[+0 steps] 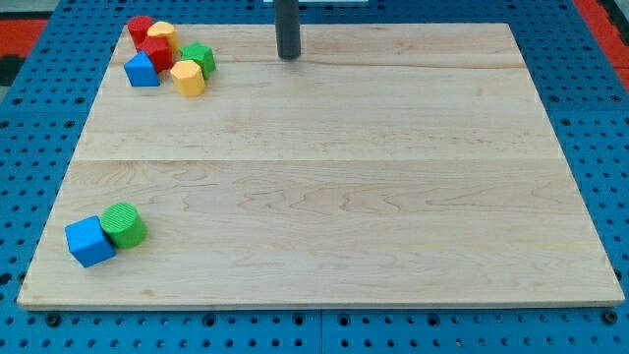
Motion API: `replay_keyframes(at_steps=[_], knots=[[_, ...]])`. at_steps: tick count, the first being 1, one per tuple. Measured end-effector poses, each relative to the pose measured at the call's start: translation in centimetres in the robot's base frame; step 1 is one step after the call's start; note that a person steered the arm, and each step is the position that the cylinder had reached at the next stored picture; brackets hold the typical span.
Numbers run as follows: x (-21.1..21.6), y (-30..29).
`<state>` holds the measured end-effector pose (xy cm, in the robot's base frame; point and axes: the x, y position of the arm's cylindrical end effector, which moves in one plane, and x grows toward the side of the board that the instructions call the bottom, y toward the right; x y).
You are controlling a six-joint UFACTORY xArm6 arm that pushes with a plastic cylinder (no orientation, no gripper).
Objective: Push the red circle into the green star
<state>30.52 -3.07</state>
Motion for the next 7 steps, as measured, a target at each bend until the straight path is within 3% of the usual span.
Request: replay_keyframes(at_steps=[1,2,3,4,7], knots=[[10.4,-2.8],[11.6,-15.3],[7.1,-26.5],[6.5,-27.4],[-8.0,-27.2]])
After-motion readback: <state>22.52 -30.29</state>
